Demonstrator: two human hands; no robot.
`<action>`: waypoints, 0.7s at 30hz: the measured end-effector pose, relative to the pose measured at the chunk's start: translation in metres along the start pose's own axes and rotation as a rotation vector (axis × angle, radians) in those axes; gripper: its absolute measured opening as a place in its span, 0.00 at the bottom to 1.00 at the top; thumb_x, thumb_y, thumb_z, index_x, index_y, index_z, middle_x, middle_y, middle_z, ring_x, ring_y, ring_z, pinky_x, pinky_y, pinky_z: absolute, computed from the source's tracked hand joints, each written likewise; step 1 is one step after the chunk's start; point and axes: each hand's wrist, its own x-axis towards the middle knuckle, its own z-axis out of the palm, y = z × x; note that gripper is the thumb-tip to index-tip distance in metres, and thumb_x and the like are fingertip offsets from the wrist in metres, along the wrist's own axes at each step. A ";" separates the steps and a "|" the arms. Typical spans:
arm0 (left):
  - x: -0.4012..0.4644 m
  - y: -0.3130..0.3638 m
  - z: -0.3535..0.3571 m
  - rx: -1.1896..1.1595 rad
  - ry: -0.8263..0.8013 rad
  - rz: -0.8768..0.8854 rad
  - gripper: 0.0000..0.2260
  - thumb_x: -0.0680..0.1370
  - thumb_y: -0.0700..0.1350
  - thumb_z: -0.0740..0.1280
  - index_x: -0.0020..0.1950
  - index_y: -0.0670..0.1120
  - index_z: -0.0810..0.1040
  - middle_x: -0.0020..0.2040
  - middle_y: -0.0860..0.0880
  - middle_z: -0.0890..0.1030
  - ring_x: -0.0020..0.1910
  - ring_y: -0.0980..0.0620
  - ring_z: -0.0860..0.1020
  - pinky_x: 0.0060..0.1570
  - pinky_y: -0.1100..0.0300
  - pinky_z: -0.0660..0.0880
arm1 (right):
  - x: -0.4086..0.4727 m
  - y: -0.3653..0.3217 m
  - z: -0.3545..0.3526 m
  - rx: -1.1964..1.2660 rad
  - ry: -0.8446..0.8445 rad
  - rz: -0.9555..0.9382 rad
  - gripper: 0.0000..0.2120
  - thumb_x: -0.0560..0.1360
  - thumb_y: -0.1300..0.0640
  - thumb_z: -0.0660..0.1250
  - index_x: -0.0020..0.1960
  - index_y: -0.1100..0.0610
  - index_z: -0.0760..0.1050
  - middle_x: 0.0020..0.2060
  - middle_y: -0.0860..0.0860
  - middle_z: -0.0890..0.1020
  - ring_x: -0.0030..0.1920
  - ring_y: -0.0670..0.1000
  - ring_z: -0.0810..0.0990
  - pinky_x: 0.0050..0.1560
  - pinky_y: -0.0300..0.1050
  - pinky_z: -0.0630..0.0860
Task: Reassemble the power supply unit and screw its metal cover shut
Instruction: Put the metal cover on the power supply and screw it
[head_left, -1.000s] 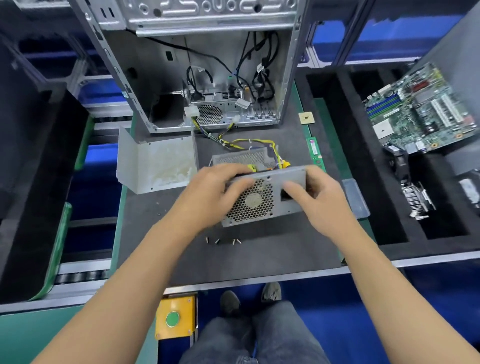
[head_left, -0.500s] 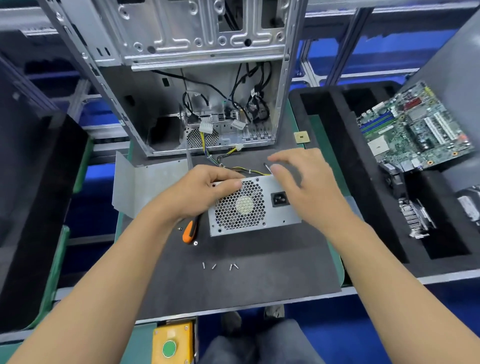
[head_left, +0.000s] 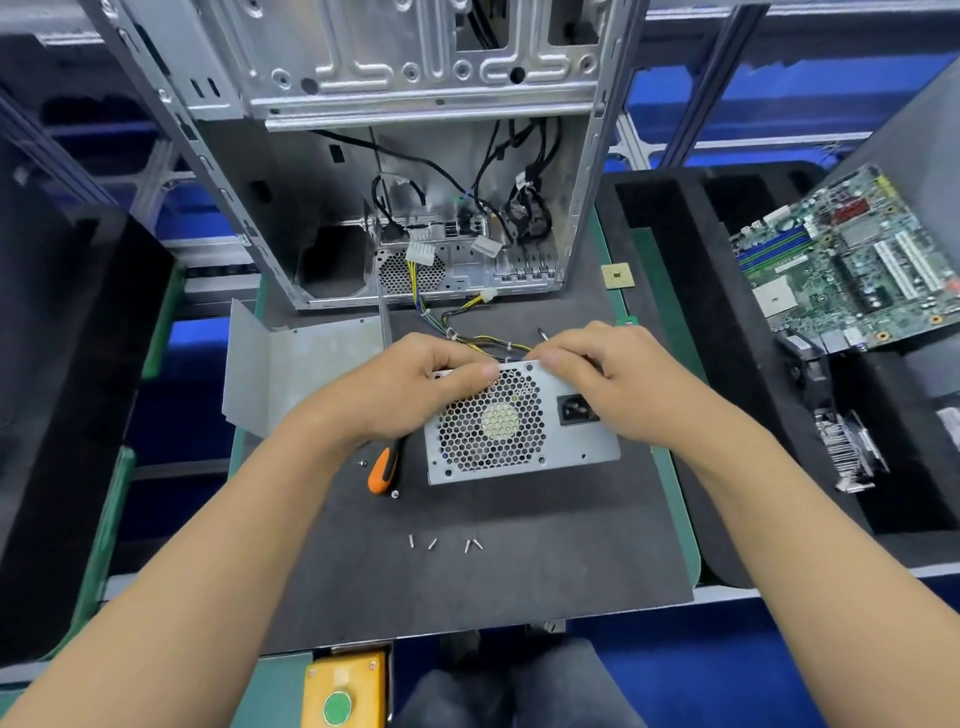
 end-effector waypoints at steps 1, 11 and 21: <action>0.002 0.000 0.000 -0.009 -0.018 -0.006 0.17 0.78 0.59 0.64 0.58 0.51 0.84 0.54 0.55 0.85 0.58 0.54 0.81 0.65 0.49 0.74 | 0.001 0.000 -0.001 0.023 -0.003 0.008 0.11 0.82 0.50 0.62 0.54 0.47 0.83 0.42 0.42 0.84 0.46 0.44 0.77 0.50 0.38 0.71; 0.020 0.017 -0.016 0.046 -0.296 -0.134 0.21 0.77 0.67 0.56 0.54 0.58 0.84 0.56 0.61 0.84 0.58 0.62 0.79 0.70 0.52 0.67 | 0.005 -0.005 -0.004 0.005 -0.018 0.069 0.11 0.82 0.48 0.61 0.54 0.44 0.82 0.45 0.45 0.84 0.50 0.46 0.77 0.55 0.48 0.74; 0.022 0.016 -0.010 0.056 -0.205 -0.083 0.17 0.80 0.65 0.57 0.44 0.64 0.84 0.48 0.65 0.84 0.48 0.70 0.79 0.55 0.62 0.69 | 0.007 -0.007 -0.005 -0.056 -0.025 0.057 0.12 0.82 0.47 0.59 0.57 0.44 0.81 0.46 0.49 0.84 0.52 0.51 0.77 0.57 0.55 0.75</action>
